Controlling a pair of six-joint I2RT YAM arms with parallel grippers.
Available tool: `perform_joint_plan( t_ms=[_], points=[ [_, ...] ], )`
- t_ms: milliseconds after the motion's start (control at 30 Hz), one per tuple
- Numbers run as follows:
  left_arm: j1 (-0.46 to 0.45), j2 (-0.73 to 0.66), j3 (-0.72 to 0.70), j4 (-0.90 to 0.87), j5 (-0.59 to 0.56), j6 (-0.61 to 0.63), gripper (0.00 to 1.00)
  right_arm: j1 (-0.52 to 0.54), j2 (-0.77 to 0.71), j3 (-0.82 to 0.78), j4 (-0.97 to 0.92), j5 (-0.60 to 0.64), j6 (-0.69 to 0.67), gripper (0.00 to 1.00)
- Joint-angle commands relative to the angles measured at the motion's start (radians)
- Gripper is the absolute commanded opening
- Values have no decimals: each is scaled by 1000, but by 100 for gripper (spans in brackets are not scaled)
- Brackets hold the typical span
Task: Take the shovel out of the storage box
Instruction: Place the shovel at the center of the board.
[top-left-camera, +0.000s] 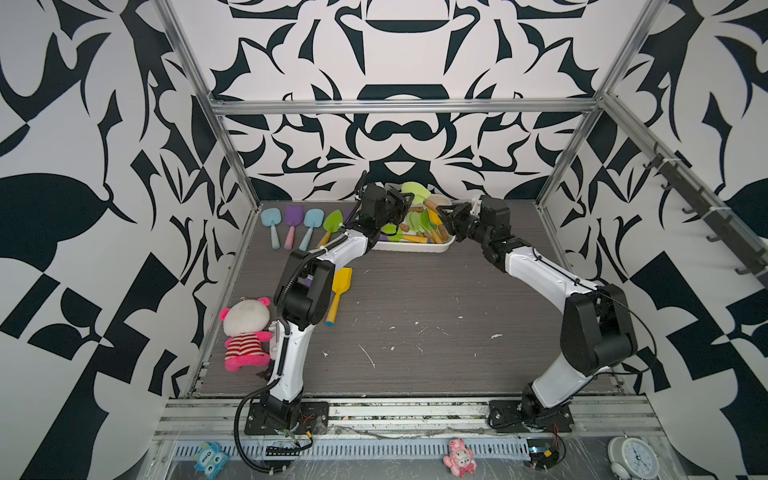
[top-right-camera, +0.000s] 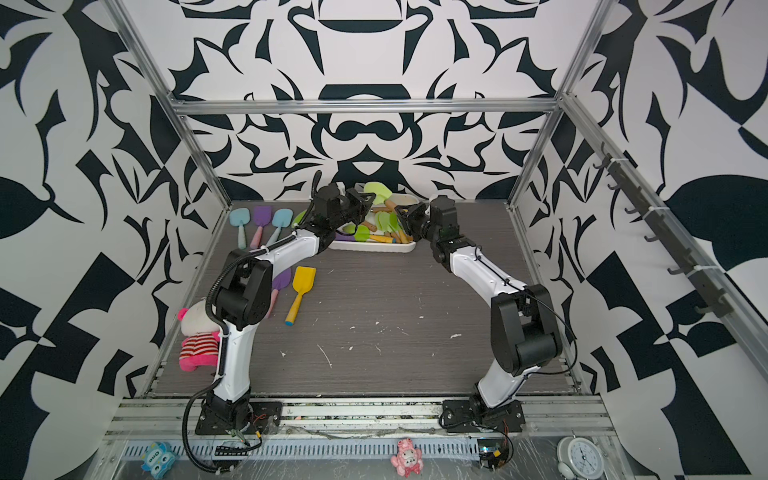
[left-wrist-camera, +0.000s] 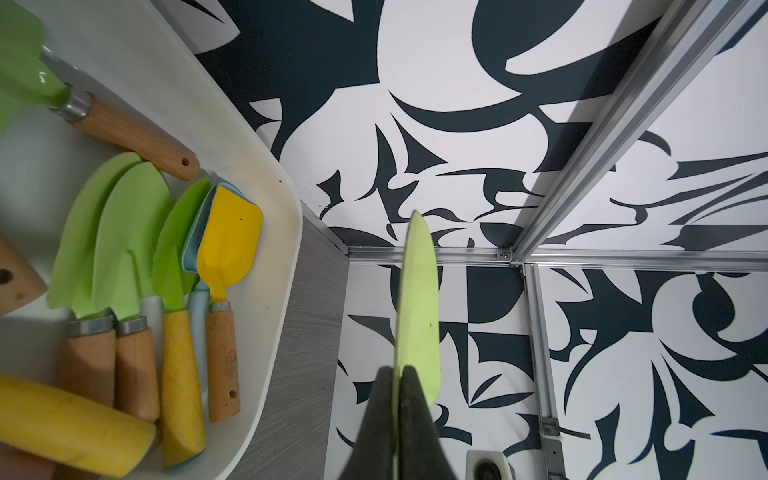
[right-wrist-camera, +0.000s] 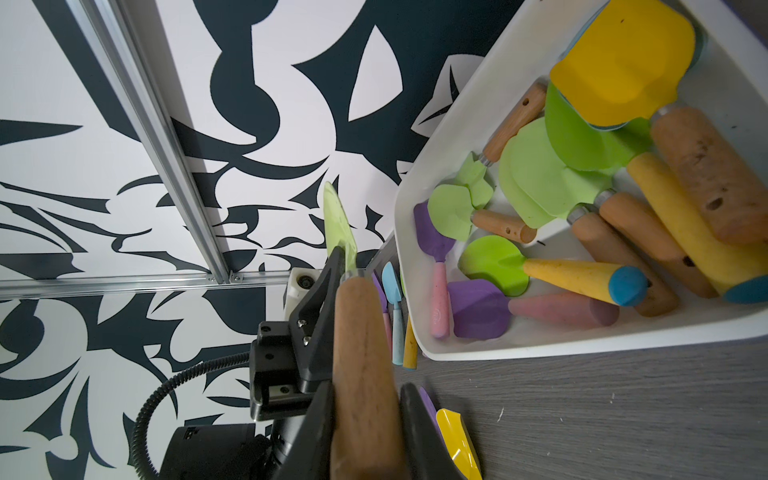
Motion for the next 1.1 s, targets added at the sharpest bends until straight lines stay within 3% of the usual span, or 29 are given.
perform_joint_plan(
  t_ms=[0, 167, 400, 733, 900, 1067],
  points=[
    [1, -39, -36, 0, 19, 113, 0, 8, -59, 14, 85, -24, -37, 8],
    [13, -72, -68, 5, 42, 151, 0, 8, -65, 29, 58, -43, -66, 41],
    [47, -150, -123, -28, 128, 253, 0, -4, -139, 35, -110, -19, -205, 68],
    [118, -325, -276, -202, 339, 501, 0, -97, -214, 88, -378, -36, -418, 80],
    [129, -408, -307, -471, 427, 756, 0, -132, -194, 155, -485, -70, -525, 85],
    [136, -465, -358, -697, 435, 956, 0, -146, -163, 196, -540, -95, -583, 86]
  ],
)
